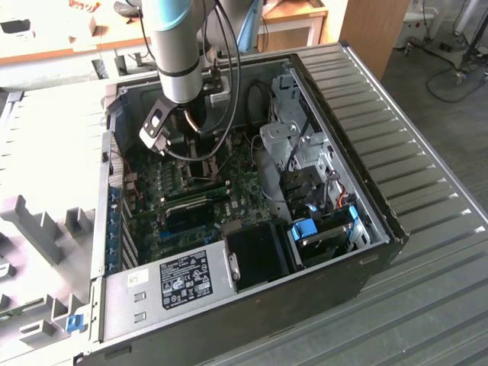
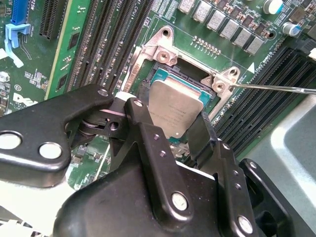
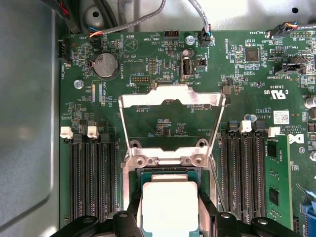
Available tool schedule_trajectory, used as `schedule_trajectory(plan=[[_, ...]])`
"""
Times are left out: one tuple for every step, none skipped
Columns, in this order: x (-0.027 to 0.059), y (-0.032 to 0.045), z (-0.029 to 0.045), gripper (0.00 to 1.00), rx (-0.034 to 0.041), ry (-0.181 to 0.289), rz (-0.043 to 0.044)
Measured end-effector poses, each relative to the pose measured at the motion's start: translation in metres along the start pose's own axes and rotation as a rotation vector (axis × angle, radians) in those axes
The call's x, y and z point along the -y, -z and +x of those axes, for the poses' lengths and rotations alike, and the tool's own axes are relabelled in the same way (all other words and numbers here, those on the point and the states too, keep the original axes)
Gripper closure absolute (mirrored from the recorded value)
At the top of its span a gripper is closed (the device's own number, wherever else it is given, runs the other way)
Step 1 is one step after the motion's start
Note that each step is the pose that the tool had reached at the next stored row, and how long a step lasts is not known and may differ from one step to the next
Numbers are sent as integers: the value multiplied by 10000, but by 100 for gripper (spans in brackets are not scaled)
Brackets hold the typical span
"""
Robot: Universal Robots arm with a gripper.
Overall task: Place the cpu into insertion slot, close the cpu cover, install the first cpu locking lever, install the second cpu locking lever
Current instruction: 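Place the cpu into insertion slot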
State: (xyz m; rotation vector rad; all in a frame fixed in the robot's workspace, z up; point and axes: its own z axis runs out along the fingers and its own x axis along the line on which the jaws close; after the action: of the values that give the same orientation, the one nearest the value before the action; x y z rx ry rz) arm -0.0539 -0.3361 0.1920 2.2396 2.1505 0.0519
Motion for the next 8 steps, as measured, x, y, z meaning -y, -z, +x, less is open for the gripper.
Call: schedule_trajectory(plan=[[1, -3, -1, 46, 3, 0, 2], [1, -7, -1, 46, 3, 0, 2], [1, -10, -1, 46, 2, 0, 2], [1, -11, -1, 46, 0, 0, 1], [1, -12, 0, 46, -2, -1, 0], [1, -14, 0, 46, -5, -1, -2], [0, -13, 0, 46, -5, 0, -2], [0, -14, 0, 46, -5, 0, -3]])
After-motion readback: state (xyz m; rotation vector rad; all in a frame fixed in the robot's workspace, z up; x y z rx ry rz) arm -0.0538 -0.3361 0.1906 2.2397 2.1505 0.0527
